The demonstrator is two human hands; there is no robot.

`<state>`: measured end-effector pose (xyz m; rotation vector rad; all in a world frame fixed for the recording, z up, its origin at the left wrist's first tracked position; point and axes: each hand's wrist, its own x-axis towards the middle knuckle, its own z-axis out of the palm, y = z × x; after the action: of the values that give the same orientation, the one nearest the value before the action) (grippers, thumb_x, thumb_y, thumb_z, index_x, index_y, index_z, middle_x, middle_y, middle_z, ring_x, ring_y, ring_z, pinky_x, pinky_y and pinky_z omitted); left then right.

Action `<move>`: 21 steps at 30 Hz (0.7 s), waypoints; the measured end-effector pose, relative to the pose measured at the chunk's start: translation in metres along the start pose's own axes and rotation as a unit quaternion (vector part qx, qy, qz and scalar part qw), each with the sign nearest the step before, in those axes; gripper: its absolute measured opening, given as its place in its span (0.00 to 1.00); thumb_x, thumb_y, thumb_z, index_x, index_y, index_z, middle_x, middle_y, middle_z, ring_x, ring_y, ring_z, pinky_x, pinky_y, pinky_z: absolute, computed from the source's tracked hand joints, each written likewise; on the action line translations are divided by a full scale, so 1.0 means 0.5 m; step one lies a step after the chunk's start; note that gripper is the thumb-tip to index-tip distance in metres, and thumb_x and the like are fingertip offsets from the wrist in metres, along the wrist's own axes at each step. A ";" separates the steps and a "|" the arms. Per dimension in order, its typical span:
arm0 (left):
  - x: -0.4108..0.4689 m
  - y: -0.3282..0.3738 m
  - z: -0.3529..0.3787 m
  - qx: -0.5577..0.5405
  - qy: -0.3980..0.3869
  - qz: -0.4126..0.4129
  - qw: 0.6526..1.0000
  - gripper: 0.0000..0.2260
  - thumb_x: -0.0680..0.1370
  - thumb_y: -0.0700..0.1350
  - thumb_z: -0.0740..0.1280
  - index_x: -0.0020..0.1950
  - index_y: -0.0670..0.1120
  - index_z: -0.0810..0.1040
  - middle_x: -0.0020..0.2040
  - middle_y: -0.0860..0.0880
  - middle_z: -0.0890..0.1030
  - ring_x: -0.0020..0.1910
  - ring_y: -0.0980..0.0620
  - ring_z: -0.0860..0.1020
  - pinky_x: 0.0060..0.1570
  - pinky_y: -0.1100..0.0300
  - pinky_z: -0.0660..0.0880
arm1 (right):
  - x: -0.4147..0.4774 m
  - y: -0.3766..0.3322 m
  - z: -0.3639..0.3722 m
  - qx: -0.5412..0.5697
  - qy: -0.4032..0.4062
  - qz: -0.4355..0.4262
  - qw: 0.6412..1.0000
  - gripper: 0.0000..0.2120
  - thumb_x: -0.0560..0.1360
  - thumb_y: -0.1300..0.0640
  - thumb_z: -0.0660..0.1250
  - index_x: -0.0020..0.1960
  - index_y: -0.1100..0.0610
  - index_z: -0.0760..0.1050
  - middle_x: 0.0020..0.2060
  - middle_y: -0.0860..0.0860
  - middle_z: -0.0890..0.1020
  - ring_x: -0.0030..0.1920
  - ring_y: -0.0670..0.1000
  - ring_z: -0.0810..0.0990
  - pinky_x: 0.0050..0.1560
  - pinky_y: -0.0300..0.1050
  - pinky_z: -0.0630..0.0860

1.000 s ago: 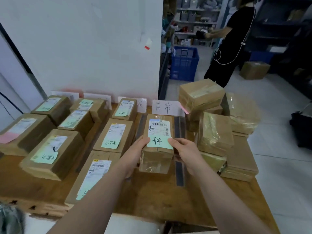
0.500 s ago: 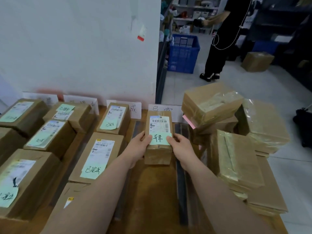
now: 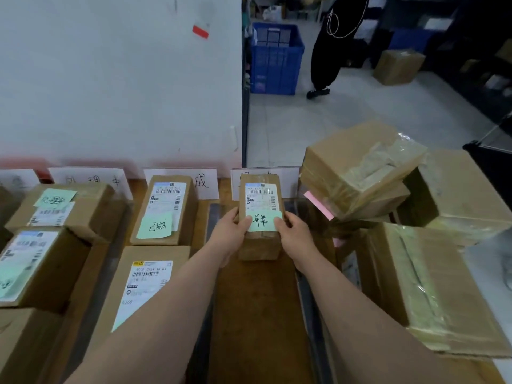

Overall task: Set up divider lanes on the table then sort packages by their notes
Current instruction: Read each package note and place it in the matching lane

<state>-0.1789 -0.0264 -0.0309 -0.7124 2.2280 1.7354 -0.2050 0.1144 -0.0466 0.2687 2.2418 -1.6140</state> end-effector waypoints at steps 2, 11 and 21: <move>0.011 -0.002 0.001 0.001 -0.002 -0.003 1.000 0.20 0.83 0.48 0.60 0.75 0.50 0.65 0.64 0.48 0.78 0.58 0.49 0.79 0.51 0.53 0.81 | 0.007 0.000 0.003 -0.011 0.002 0.002 1.000 0.18 0.82 0.50 0.58 0.71 0.50 0.67 0.62 0.49 0.78 0.59 0.48 0.78 0.53 0.48 0.81; 0.030 -0.009 0.006 0.009 0.002 -0.002 1.000 0.17 0.83 0.46 0.60 0.72 0.49 0.67 0.64 0.48 0.78 0.57 0.51 0.79 0.36 0.65 0.76 | 0.024 0.005 0.014 -0.028 0.005 0.007 1.000 0.19 0.82 0.51 0.58 0.72 0.49 0.65 0.63 0.49 0.77 0.60 0.49 0.78 0.51 0.45 0.81; 0.011 0.008 0.015 0.072 0.056 0.028 0.995 0.17 0.83 0.45 0.60 0.72 0.45 0.66 0.66 0.46 0.77 0.53 0.52 0.79 0.29 0.67 0.74 | -0.004 -0.015 0.006 -0.075 0.019 -0.021 0.997 0.22 0.81 0.51 0.59 0.75 0.51 0.64 0.66 0.50 0.76 0.61 0.50 0.78 0.53 0.48 0.81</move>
<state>-0.1865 -0.0198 -0.0320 -0.7366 2.4413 1.5747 -0.2056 0.1090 -0.0401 0.2152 2.3988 -1.4621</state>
